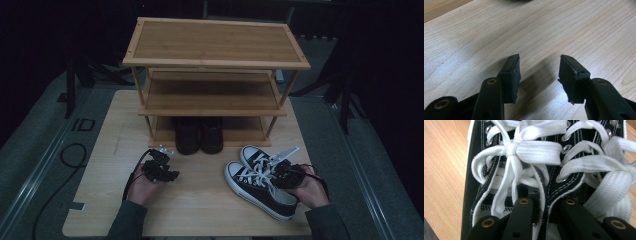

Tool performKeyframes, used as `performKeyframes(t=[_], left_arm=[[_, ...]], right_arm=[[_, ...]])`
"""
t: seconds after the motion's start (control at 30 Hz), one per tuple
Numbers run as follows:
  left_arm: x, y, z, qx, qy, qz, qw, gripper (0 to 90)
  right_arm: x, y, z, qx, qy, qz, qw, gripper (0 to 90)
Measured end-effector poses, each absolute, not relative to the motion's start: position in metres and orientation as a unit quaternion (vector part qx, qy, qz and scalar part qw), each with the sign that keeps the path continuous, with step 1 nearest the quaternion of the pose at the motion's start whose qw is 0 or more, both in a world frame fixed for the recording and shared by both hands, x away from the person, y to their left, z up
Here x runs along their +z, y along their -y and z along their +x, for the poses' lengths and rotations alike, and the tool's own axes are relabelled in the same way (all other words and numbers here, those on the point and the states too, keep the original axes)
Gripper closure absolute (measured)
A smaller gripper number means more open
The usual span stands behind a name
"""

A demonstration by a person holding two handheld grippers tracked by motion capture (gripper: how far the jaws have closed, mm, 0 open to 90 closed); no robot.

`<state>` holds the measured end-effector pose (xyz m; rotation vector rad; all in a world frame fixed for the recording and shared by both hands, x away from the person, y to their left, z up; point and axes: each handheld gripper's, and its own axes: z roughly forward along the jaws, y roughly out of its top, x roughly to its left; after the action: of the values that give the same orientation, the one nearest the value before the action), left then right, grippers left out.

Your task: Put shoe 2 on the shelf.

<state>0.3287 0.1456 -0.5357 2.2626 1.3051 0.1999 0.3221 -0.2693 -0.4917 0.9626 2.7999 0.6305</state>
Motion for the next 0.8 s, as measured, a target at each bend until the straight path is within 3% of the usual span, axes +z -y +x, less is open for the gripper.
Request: performKeyframes(t=[0.8], left_arm=[[-0.537, -0.144, 0.329, 0.073, -0.480, 0.835, 0.257, 51.7]], right_arm=[[-0.445, 0.250, 0.324, 0.227, -0.938, 0.252, 0.069, 85.4]])
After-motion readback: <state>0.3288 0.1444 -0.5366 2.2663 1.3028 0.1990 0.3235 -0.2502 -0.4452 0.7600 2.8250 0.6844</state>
